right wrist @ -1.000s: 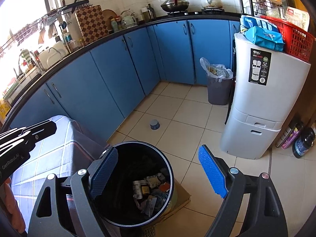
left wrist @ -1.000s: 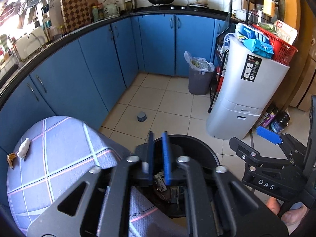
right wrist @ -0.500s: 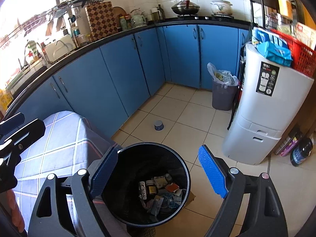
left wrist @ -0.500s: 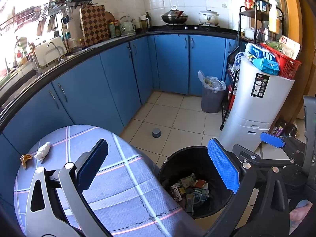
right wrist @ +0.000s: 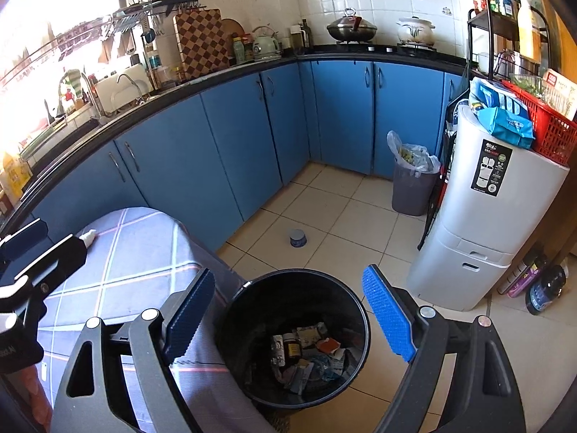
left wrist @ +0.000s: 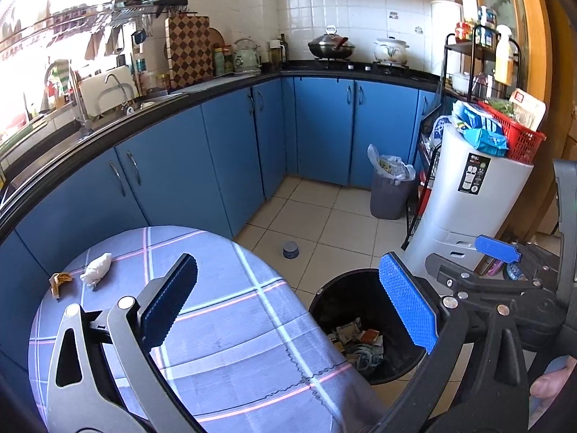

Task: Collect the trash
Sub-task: 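Move both open grippers back over the table toward the wrapper and tissue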

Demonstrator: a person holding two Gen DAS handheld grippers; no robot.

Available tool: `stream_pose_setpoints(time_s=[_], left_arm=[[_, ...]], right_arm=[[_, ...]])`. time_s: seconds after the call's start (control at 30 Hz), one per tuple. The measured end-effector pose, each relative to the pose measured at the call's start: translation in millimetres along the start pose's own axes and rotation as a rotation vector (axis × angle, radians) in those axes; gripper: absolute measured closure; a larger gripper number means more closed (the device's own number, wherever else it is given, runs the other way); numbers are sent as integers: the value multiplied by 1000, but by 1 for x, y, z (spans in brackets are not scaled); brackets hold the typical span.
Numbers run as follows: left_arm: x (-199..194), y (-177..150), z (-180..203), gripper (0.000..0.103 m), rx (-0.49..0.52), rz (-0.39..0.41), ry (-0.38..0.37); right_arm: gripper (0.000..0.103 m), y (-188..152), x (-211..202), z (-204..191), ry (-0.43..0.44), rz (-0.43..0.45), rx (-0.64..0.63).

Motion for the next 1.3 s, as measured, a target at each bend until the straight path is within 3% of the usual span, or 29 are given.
stream_pose_setpoints(time_s=[0.07,0.5,0.83,1.07,1.3], left_arm=[[-4,-2,-10,4,-15,1,-2],[-14,-21,-80,4,-113,-10,37],[-2,-52,-172,4,-241,-57,129],[17,-85,-246,4,-359,-123,197],[28,-105,-294,4,-391,-149,254]], right_arm=[[12,1,-3,-8,4,10,4],[12,3,0,-76,40,-3,-79],[12,-5,42,-158,91,-67,-197],[12,-14,80,-223,57,-74,-355],[12,-21,117,-268,97,-114,-410]])
Point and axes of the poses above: each gripper's, at about its wrist camera, not at the fingertips, and x roughly the way its jaws point, z to its right, y to its top, the point moved 5 cm from there along x, roughly the way its jaws point, and after that the axes turned 15 degrees about y, right-handed, at the moved point
